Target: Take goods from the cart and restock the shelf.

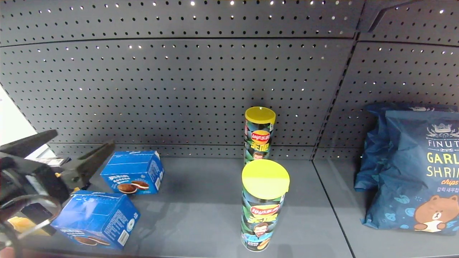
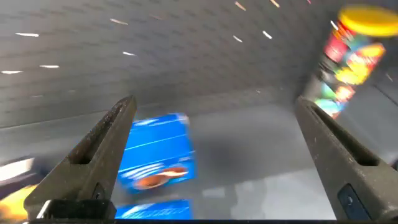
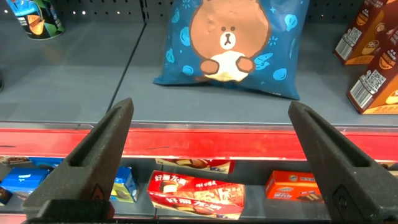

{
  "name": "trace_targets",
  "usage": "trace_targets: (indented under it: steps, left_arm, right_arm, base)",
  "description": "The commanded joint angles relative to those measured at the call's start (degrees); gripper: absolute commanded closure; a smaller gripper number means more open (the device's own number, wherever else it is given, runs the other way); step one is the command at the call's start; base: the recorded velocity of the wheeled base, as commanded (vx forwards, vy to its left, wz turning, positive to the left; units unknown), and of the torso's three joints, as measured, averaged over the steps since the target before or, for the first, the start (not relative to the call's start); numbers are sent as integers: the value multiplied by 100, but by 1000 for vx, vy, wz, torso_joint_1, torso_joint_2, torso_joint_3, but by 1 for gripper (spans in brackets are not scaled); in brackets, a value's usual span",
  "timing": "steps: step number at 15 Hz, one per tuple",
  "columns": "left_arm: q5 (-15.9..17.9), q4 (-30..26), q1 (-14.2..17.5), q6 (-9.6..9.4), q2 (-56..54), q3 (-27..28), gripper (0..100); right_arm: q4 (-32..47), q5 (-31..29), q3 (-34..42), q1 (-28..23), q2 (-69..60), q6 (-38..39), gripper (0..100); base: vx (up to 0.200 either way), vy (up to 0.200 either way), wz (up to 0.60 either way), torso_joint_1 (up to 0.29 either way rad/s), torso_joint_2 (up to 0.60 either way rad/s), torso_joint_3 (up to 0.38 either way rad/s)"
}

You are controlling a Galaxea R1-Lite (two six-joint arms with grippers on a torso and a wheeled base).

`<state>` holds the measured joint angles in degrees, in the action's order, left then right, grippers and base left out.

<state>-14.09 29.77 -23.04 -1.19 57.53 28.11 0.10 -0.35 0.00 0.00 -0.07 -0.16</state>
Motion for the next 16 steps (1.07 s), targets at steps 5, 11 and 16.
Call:
trace_targets:
  steps: [5,11,16]
  left_arm:
    - [-59,-753,1091,23,-3195,-1554,0]
    - [126,-1659,1531,207,-4557,-2460,0]
    - [776,-2643,2234,603,-5375,-2811,0]
  right_arm:
    - [-1,0,0,0,7,-2,0]
    - [-1,0,0,0,7,-2,0]
    - [-1,0,0,0,7,-2,0]
  base:
    - [0,0,0,0,0,0]
    - [0,0,0,0,0,0]
    - [0,0,0,0,0,0]
